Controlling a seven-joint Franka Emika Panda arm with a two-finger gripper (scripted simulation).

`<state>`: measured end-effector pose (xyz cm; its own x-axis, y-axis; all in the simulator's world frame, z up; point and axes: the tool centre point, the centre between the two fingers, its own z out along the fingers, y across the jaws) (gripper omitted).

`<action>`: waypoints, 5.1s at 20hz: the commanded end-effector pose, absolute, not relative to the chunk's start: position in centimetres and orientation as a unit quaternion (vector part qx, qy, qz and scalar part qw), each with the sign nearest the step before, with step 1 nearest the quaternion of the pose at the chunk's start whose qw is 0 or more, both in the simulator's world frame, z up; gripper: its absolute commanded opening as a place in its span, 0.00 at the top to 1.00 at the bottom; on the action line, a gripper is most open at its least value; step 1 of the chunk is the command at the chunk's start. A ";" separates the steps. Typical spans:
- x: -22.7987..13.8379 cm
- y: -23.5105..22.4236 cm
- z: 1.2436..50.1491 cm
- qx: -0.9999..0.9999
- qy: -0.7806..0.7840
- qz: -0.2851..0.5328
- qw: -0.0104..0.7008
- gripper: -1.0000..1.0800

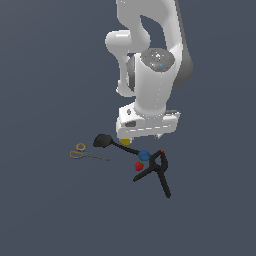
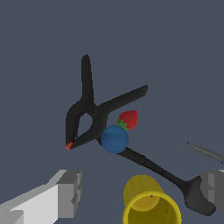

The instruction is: Pick up a designated object from a clutter of objects.

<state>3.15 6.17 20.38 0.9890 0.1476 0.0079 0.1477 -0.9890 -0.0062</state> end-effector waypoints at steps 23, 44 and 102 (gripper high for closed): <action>2.2 7.6 9.0 -0.996 -0.094 0.001 0.000 0.04; 2.2 7.6 4.7 -0.996 -0.094 0.000 0.000 1.00; -2.5 -19.8 40.7 -0.996 -0.094 0.000 0.000 1.00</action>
